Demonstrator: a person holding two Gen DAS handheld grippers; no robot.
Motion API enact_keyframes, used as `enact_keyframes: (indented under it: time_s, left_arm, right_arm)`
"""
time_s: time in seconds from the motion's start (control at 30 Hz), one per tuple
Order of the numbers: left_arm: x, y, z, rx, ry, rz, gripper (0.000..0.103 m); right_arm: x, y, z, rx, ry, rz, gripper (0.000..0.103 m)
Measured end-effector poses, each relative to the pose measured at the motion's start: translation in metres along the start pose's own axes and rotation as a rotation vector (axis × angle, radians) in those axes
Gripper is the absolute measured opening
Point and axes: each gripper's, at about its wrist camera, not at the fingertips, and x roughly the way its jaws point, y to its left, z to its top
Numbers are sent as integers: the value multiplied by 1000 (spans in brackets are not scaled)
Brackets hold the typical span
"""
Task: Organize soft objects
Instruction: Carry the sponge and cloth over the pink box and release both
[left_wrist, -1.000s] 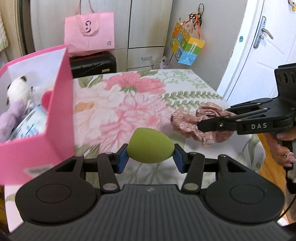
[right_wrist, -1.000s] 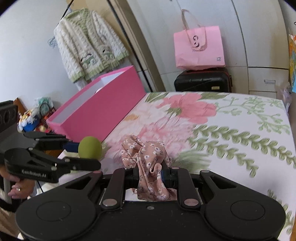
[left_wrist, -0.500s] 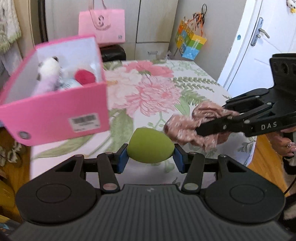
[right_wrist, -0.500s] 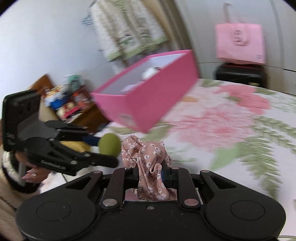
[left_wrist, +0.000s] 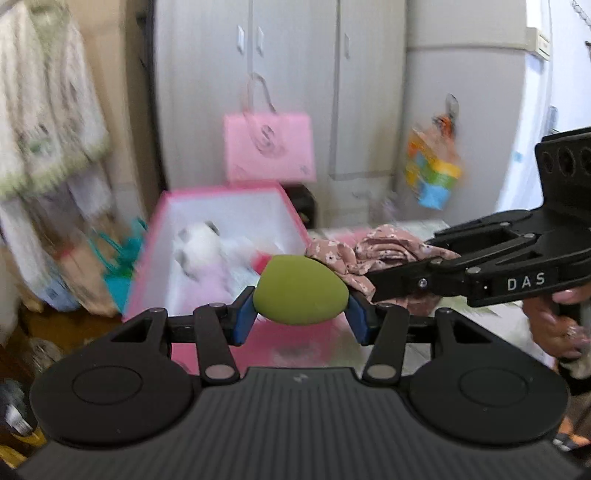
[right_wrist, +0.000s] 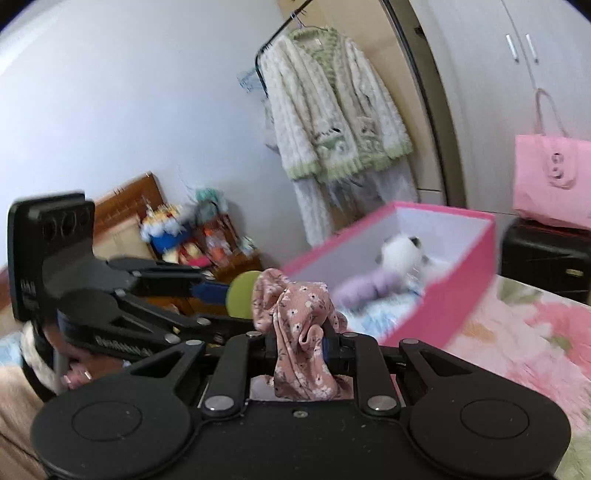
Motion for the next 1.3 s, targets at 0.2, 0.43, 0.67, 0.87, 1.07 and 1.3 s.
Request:
enact_keyframes:
  time_s: [0.2,0.43,0.67,0.87,1.07,1.3]
  left_arm:
    - [31,25,28,-23,-72,71,50]
    - [90,53,44,-77,-59,88,50]
    - [149,78,38,-168,76,55,50]
    - [173,83,34,-174,152,47,50]
    - [185,74,36,-123,206,77,53]
    - [152,65,38,-115,148,83,73]
  right_arm:
    - [32,-19,39,-1,-31,-17,22]
    - [74,-69,68,64,13,-55,23]
    - [125,-108,71,95,83,-152,23]
    - [152,-117,74,30,119,-253,23]
    - [170,-113,73,-26,184,-289,28]
    - [140,-107,78,-17,125,-279,58]
